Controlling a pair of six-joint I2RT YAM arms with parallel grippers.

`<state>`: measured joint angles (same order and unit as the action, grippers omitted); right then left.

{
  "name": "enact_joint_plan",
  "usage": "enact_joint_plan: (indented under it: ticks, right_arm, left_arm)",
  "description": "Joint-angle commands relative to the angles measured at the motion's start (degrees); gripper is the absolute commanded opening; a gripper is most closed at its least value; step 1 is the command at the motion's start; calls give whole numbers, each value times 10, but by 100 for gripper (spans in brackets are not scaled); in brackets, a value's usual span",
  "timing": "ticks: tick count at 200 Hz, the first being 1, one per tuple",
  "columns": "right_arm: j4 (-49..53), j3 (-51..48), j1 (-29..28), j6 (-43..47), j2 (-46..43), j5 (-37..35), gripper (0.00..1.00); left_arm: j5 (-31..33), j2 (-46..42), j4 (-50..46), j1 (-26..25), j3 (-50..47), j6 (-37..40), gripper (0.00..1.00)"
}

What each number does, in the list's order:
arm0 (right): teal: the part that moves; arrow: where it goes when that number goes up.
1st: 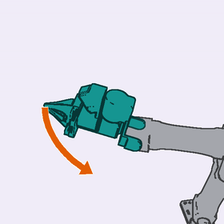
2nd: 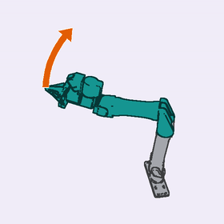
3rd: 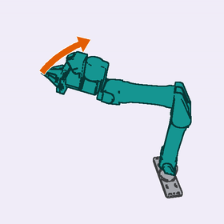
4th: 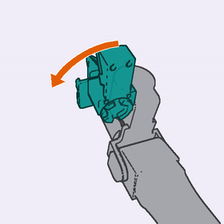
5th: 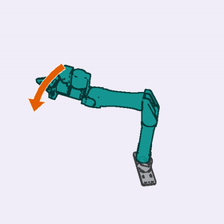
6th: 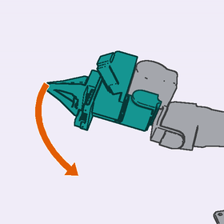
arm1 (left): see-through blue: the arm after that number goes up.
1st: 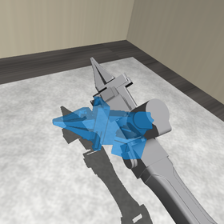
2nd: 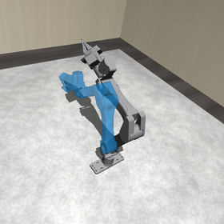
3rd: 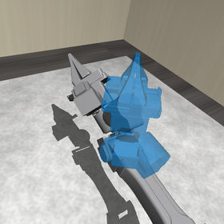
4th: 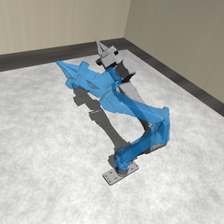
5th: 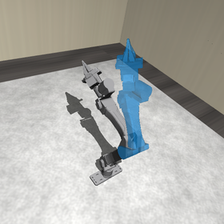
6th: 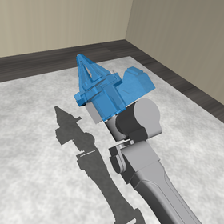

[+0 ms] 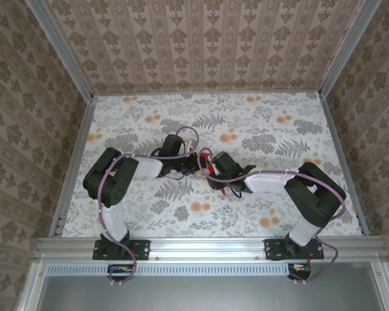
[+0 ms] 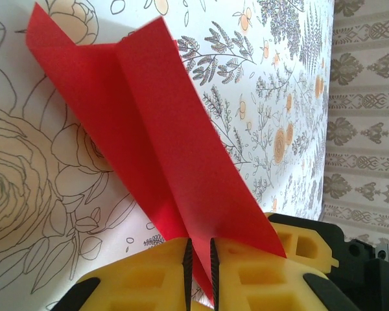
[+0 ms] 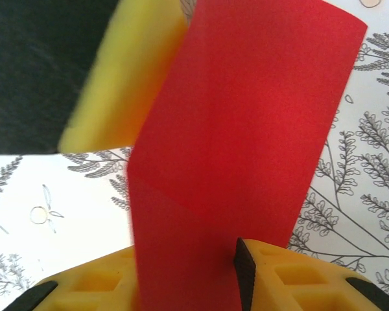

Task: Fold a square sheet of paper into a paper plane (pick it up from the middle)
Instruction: Fold the wing for the fifth time at the center of the table.

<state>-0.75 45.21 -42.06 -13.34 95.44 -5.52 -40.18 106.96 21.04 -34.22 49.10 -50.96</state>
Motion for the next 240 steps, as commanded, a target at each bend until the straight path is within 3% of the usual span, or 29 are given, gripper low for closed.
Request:
enact_joint_plan:
  ticks: [1, 44, 84, 124, 155, 207, 240]
  right_arm:
    - [-14, -8, -2, 7, 8, -30, 35]
    - [-17, -10, -2, -4, 4, -34, 13]
    - [-44, -20, 20, -35, -6, 56, 6]
    - [-115, -48, 63, -103, -6, 205, 6]
    - [-139, -50, 82, -133, 11, 269, 9]
    - [-137, -42, 91, -142, 27, 301, 25]
    - [-138, -42, 91, -146, 23, 308, 24]
  left_arm:
    - [-11, -19, 10, -4, 11, -6, 19]
    - [-3, -32, 9, 7, 0, -7, 19]
    - [8, -61, 8, 25, -25, -2, 19]
    - [4, -71, 21, 26, -42, 4, 19]
    - [-2, -66, 33, 19, -49, 4, 19]
    - [-6, -49, 51, 10, -49, -3, 19]
    - [-9, -41, 58, 7, -44, -6, 19]
